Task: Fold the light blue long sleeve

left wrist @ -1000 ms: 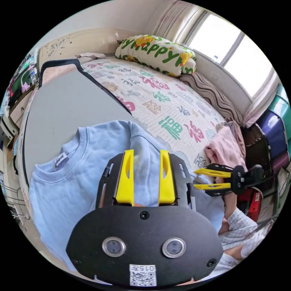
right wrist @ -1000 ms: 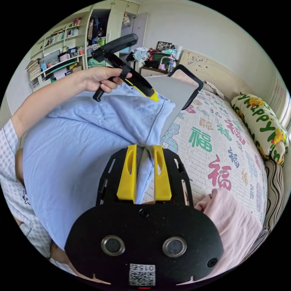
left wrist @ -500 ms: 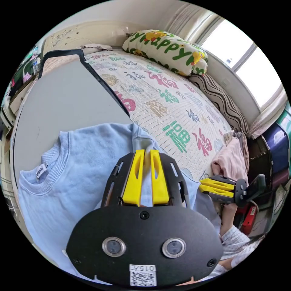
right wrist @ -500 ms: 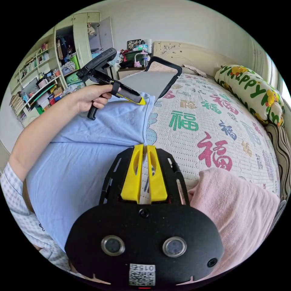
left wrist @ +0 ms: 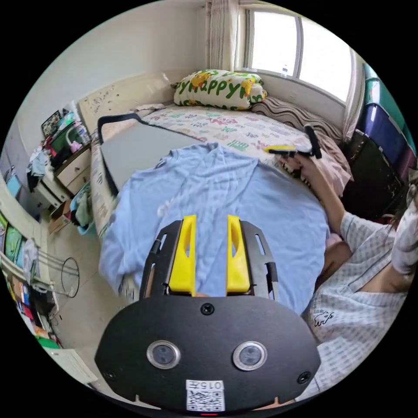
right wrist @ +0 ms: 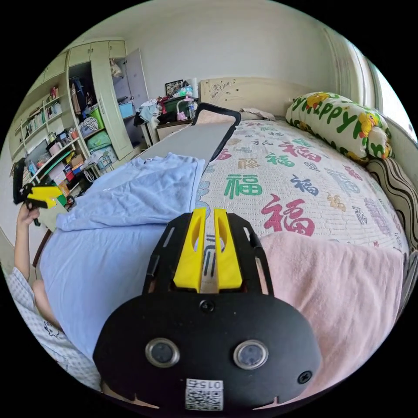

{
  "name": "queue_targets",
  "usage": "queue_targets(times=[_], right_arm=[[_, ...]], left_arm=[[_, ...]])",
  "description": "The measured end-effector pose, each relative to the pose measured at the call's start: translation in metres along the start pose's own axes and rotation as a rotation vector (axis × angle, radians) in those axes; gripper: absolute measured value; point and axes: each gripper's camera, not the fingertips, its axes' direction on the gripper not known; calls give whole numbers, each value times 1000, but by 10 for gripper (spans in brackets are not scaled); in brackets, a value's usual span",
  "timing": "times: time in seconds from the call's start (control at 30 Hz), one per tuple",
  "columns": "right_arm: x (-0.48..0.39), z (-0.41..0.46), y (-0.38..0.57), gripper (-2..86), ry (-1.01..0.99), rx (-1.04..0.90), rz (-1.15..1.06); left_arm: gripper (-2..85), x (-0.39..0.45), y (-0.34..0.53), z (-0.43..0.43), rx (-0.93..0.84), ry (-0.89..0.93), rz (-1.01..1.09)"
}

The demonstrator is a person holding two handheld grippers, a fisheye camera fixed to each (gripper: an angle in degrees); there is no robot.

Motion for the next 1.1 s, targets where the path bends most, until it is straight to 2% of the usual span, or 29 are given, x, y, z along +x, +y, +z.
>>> queue_targets(times=[0.07, 0.13, 0.2, 0.3, 0.4, 0.57, 0.73, 0.83, 0.93, 1.0, 1.1], right_arm=[[-12, -19, 6, 53, -6, 27, 20], [-49, -38, 15, 53, -18, 48, -66], [-119, -53, 28, 57, -9, 13, -244], [-200, -71, 53, 65, 7, -5, -398], [-253, -88, 80, 61, -36, 21, -462], [-302, -93, 105, 50, -123, 23, -498], [-378, -78, 123, 56, -204, -1, -618], [-443, -59, 140, 70, -180, -28, -772], [-489, -42, 154, 81, -145, -56, -879], [-511, -33, 156, 82, -151, -62, -896], [-533, -10, 157, 82, -141, -143, -918]], left_arm=[[119, -3, 33, -5, -27, -33, -24], [121, -5, 54, -3, -59, -33, -31], [116, -7, 69, 8, -67, -70, -38], [88, -6, 76, 25, -102, -98, -33], [27, 4, 88, 9, -56, -51, -10], [15, 39, 118, -36, 21, -57, 85], [20, 47, 130, -34, -23, -64, 121], [35, 34, 143, -51, -15, -57, 81], [60, 12, 164, -99, 150, -64, -23], [65, -17, 181, -113, 297, -45, -171], [67, -55, 183, -75, 191, -41, -303]])
